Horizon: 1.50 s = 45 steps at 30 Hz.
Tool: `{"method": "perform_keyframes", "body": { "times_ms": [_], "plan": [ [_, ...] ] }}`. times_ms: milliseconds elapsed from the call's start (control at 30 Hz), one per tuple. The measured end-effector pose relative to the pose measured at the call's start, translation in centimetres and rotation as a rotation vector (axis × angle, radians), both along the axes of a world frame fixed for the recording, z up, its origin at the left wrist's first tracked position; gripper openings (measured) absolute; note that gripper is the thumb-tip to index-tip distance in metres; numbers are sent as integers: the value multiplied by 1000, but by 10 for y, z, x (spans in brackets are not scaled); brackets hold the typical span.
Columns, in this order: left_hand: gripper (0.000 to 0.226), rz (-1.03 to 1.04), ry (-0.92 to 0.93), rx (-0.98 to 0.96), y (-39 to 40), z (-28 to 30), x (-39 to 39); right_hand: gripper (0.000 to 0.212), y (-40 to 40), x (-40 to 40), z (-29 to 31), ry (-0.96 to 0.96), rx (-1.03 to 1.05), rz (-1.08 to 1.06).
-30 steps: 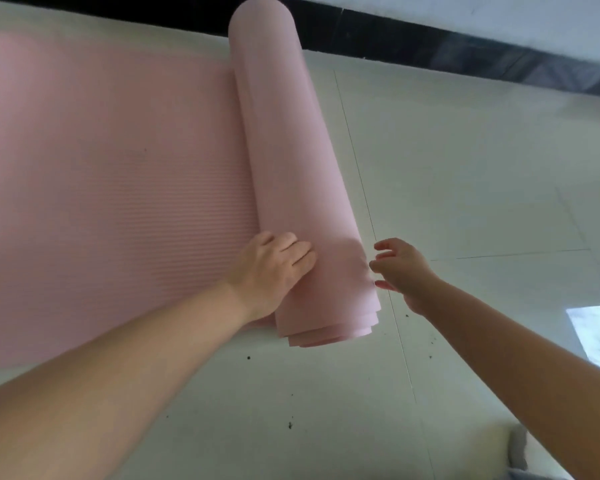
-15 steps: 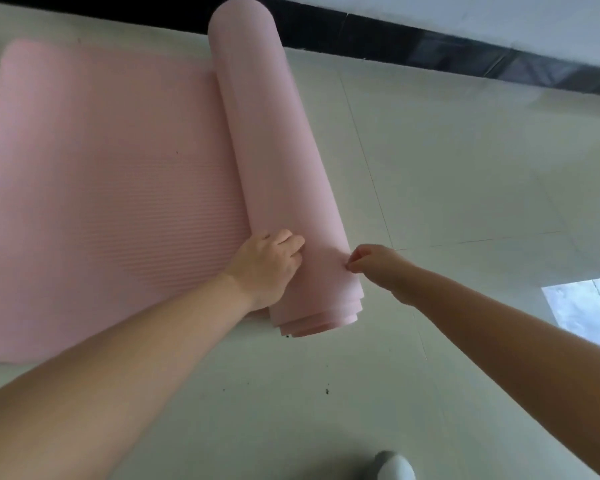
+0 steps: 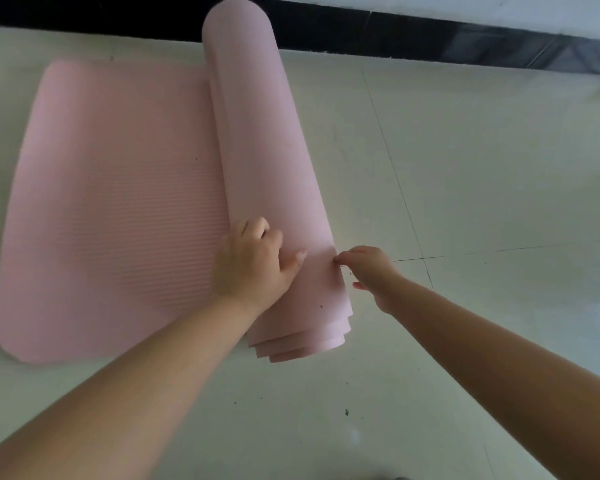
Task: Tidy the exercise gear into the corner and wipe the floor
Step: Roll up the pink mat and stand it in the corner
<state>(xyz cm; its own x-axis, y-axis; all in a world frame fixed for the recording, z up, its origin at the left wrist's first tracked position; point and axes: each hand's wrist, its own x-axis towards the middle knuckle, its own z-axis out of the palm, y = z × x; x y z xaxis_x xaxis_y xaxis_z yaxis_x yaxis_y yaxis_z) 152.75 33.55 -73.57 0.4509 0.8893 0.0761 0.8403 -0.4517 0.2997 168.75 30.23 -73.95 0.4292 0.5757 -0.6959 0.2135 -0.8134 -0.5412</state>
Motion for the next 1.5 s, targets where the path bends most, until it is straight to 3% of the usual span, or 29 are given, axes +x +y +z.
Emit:
{"method": "perform_keyframes", "body": {
  "times_ms": [167,367,500,633,700,800,900,967,1167,1267,1400,1500],
  "plan": [
    [64,379,-23,-312,-7,5,-11,24,1,-9,0,174,57,27],
    [79,590,-83,-536,-1,7,-26,29,11,-16,-7,156,74,62],
    [74,585,-22,-604,8,13,-33,23,18,-18,-6,204,54,83],
    [28,477,2,-536,8,21,-27,10,20,-27,-11,217,49,159],
    [22,462,39,-520,9,23,-21,10,20,-29,-12,204,55,199],
    [38,492,118,-570,11,28,-13,11,19,-29,-12,206,49,226],
    [75,495,229,-636,14,35,-7,19,20,-27,-10,261,30,191],
    [87,500,301,-653,14,39,-5,25,20,-27,-9,312,21,168],
    [91,526,363,-692,17,43,-9,26,21,-27,-4,400,6,201],
    [95,527,334,-707,22,37,-19,25,26,-33,-6,315,-1,286],
    [96,514,270,-740,31,28,-41,9,31,-47,-8,204,-38,261],
    [89,511,181,-775,35,22,-66,19,33,-60,-8,173,-42,187]
  ]
}}
